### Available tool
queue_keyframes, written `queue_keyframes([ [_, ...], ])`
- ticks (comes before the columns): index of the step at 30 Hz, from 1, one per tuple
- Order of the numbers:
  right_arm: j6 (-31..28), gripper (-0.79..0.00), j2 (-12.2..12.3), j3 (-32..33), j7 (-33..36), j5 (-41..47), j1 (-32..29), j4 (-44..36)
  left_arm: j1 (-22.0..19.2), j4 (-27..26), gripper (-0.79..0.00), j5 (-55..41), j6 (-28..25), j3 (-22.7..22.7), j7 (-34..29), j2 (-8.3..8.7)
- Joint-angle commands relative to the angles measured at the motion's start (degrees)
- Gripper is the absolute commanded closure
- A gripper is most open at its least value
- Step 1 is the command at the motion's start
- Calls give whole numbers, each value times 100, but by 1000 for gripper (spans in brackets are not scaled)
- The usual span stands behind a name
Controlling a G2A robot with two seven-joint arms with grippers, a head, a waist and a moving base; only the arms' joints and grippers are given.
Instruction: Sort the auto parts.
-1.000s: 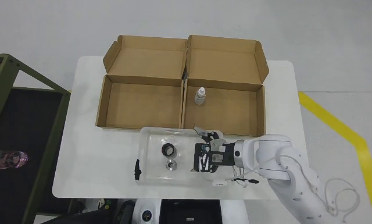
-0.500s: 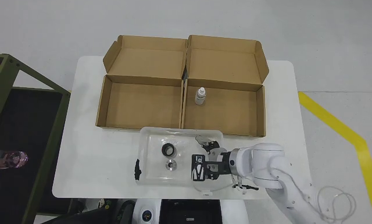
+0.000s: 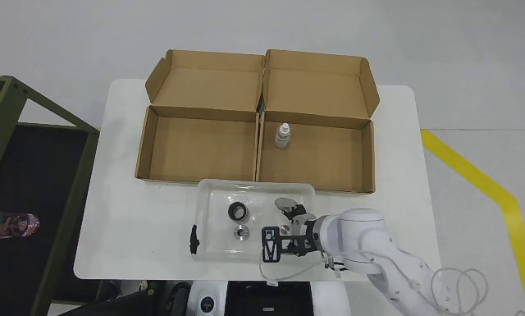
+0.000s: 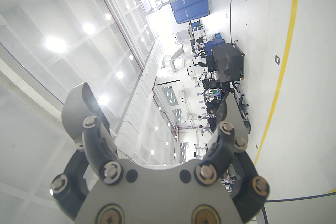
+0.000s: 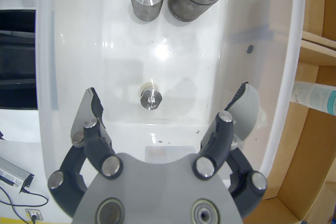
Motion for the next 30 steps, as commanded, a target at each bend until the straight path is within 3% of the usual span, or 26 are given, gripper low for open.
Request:
queue_keyframes([
  [1,37,-693,2,-75,35,-55,42,26,0,0,-785,0,0,0,0,0],
  [6,145,-579,6,-265,143,-137,160,142,0,0,-785,0,0,0,0,0],
  [9,205,-557,15,-370,203,-162,225,209,0,0,-785,0,0,0,0,0],
  [14,318,-308,50,-532,316,-256,323,247,0,0,-785,0,0,0,0,0],
  [21,484,-172,126,-710,482,-357,392,169,0,0,-785,0,0,0,0,0],
  [26,491,0,177,-821,489,-196,456,167,0,0,-785,0,0,0,0,0],
  [30,483,0,199,-834,480,-1,525,100,0,0,-785,0,0,0,0,0],
])
